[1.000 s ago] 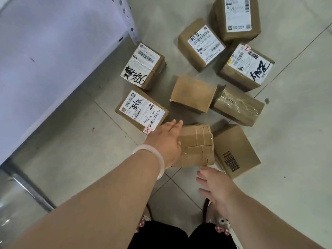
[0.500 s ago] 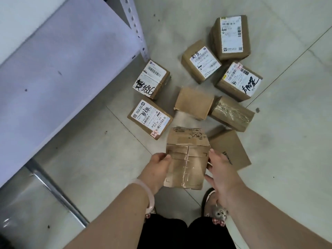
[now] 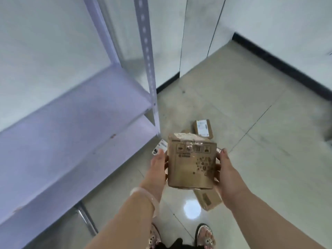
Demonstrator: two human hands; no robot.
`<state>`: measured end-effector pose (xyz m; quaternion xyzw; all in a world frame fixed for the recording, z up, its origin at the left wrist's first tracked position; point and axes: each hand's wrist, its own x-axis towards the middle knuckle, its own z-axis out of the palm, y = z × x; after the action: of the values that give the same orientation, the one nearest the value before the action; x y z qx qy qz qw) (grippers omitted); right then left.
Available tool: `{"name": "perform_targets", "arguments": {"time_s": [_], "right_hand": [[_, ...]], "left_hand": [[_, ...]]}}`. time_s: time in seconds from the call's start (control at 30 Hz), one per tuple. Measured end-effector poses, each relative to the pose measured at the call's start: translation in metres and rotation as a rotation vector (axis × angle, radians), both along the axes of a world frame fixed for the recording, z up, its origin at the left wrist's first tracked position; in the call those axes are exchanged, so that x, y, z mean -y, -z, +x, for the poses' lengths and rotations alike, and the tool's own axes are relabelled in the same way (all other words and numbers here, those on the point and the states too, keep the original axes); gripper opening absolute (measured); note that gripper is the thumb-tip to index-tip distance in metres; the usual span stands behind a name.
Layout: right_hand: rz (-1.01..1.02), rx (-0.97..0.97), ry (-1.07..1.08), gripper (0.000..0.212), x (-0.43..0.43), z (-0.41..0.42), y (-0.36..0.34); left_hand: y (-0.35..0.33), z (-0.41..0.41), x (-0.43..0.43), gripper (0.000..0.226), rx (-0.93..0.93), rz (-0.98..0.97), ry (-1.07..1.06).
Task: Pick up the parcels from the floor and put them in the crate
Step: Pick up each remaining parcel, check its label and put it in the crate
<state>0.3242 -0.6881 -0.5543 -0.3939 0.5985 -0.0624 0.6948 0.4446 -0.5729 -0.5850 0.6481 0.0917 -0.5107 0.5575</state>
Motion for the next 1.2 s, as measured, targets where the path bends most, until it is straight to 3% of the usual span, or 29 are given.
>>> {"name": "perform_targets", "arguments": {"time_s": [0.13,0.27,0.5,0.87,1.2], "right_hand": [[-0.196,0.030,-0.102,0.050,-0.013,-0.004,-0.103],[-0.234,0.150,-0.177,0.056,-0.046,-0.014,-0.194],[-0.429,0.252,-0.372,0.060,-0.138,-0.032,-0.270],[-0.394,0.484,-0.841,0.034,-0.349,-0.028,-0.337],[-0.359,0.398,-1.153,0.053,-0.585,0.037,-0.346]], "left_hand": [[-0.105,0.007,-0.017,0.047,0.013,-0.161,0.021],[-0.189,0.006,-0.052,0.052,0.024,-0.269,-0.084],[-0.289,-0.037,-0.165,0.048,0.234,-0.281,-0.162],[-0.355,-0.094,-0.404,0.053,0.488,-0.260,-0.428],[-0.357,-0.070,-0.653,0.061,0.464,-0.183,-0.552]]}}
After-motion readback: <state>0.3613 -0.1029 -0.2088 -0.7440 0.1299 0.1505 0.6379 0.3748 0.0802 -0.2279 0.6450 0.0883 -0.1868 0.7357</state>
